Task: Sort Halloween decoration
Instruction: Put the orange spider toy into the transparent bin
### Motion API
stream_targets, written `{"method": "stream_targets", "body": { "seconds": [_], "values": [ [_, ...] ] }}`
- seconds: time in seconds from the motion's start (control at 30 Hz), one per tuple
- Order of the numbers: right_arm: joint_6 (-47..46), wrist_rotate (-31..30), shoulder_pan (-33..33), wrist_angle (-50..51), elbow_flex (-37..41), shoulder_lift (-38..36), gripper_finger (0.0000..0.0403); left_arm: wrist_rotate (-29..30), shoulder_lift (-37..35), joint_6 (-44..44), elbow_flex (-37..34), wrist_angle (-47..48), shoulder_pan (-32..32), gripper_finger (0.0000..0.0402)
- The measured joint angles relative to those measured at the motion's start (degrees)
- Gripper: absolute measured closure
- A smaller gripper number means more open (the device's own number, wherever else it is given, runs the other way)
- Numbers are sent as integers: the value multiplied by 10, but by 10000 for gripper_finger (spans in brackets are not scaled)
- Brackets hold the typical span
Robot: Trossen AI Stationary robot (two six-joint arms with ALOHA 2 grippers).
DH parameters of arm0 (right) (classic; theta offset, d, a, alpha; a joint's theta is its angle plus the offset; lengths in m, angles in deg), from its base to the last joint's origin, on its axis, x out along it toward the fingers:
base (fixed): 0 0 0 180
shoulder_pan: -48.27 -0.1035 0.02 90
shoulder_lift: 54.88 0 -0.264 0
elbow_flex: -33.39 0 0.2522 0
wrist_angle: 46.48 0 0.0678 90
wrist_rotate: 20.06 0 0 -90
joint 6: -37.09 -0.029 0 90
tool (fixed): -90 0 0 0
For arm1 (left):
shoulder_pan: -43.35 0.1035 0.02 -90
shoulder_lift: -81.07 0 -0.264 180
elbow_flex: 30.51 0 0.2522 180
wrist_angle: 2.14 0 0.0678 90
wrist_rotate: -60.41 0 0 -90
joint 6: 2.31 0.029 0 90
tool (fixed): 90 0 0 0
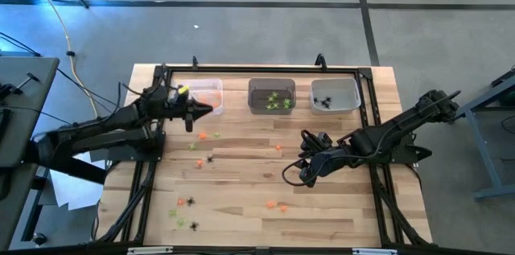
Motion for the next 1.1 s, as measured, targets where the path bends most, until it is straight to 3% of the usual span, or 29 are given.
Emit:
{"method": "stream_targets", "body": {
  "seconds": [0.1, 0.23, 0.4, 0.73, 0.93, 1.1],
  "values": [
    [0, 0, 0, 0, 0, 0, 231, 28, 44, -1, 0, -67, -90, 357],
    [0, 0, 0, 0, 0, 0, 231, 121, 145, 6, 0, -209, -215, 355],
    [0, 0, 0, 0, 0, 0, 231, 191, 295, 51, 20, -357, -306, 355],
    [0, 0, 0, 0, 0, 0, 231, 232, 545, 125, 194, -286, -329, 345],
    [0, 0, 0, 0, 0, 0, 231, 233, 650, 143, 284, -191, -319, 299],
    [0, 0, 0, 0, 0, 0, 231, 231, 708, 180, 330, -174, -313, 257]
  ]
}}
